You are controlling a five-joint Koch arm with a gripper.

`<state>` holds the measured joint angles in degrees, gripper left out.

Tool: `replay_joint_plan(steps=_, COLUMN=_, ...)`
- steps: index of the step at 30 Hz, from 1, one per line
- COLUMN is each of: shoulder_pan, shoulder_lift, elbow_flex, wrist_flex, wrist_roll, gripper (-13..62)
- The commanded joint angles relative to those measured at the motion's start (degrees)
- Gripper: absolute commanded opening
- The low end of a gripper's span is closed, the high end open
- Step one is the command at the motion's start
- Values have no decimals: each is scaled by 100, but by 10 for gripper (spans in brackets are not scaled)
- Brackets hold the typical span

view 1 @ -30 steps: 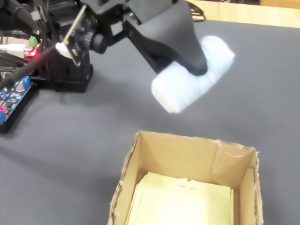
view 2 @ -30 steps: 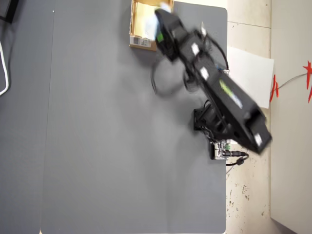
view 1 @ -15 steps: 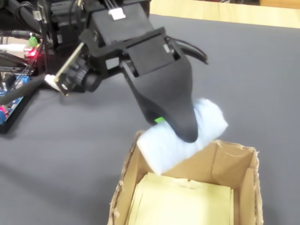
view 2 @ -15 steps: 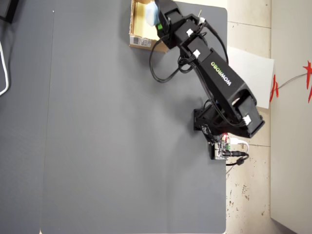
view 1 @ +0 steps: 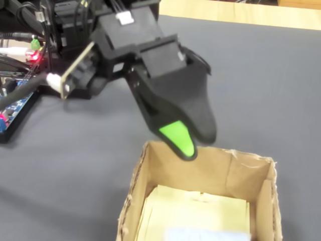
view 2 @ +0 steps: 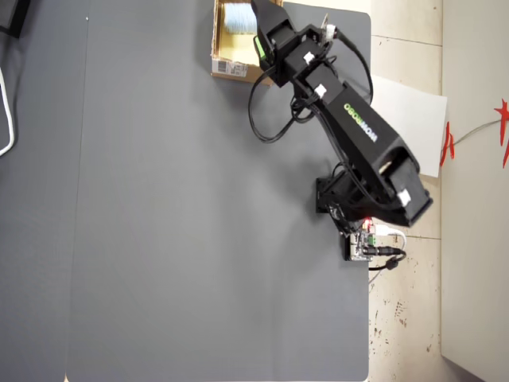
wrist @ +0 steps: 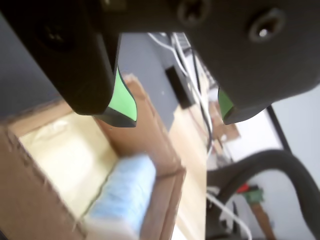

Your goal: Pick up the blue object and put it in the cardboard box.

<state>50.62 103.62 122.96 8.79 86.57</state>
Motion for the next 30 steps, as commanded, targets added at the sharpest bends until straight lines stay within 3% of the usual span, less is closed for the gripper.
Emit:
replay_joint_plan(steps=1, shoulder_pan=-264, shoulder_lift=475, elbow_flex=-132, wrist_flex=-510, wrist_roll=422, gripper=323)
replay_joint_plan(steps=16, shoulder_pan=-3199, shoulder_lift=3190, elbow_flex=2206, wrist_flex=-721, wrist_roll=1380, gripper=339)
replay_joint_plan(steps=30, shoulder_pan=-3850, shoulder_lift=3208, elbow_flex=4034, wrist_flex=-896, wrist_roll=1371, gripper=341)
